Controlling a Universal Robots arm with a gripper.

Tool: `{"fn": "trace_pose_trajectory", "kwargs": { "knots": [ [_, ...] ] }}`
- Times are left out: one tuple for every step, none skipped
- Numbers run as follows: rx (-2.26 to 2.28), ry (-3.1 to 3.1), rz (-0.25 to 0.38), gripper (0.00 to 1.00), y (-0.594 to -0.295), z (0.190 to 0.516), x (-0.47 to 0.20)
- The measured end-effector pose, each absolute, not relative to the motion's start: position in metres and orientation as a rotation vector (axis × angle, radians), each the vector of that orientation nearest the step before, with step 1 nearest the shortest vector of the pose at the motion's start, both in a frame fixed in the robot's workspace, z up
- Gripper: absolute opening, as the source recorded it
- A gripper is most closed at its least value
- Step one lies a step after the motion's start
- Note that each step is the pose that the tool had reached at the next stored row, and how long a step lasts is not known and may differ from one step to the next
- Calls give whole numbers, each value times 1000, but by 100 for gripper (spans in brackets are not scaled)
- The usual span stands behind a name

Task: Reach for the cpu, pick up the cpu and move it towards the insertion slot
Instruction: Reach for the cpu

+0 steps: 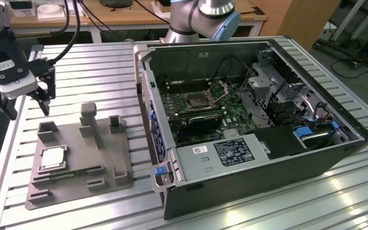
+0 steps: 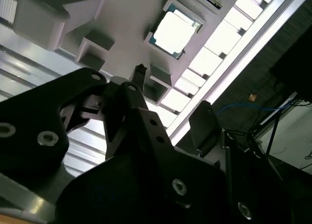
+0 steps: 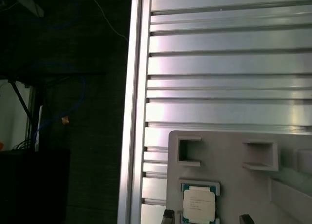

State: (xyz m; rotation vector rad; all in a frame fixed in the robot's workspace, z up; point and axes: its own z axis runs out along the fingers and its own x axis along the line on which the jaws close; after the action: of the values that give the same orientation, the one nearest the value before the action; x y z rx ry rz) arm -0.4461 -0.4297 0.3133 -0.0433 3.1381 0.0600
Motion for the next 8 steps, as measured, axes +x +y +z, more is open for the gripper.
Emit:
{"fn": "trace_pose_trajectory", "kwargs": {
  "knots": [
    [-43, 3138, 60, 60, -430, 312, -446],
    [-43, 3138, 60, 66, -430, 310, -446],
    [-43, 3138, 60, 66, -430, 308, -446],
    [-43, 3138, 60, 66, -430, 306, -446],
    [-43, 3138, 60, 66, -430, 304, -446],
    [-43, 3138, 60, 66, -430, 303, -446],
    [-43, 3138, 60, 66, -430, 301, -446],
    [-43, 3138, 60, 66, -430, 299, -446]
  ]
}}
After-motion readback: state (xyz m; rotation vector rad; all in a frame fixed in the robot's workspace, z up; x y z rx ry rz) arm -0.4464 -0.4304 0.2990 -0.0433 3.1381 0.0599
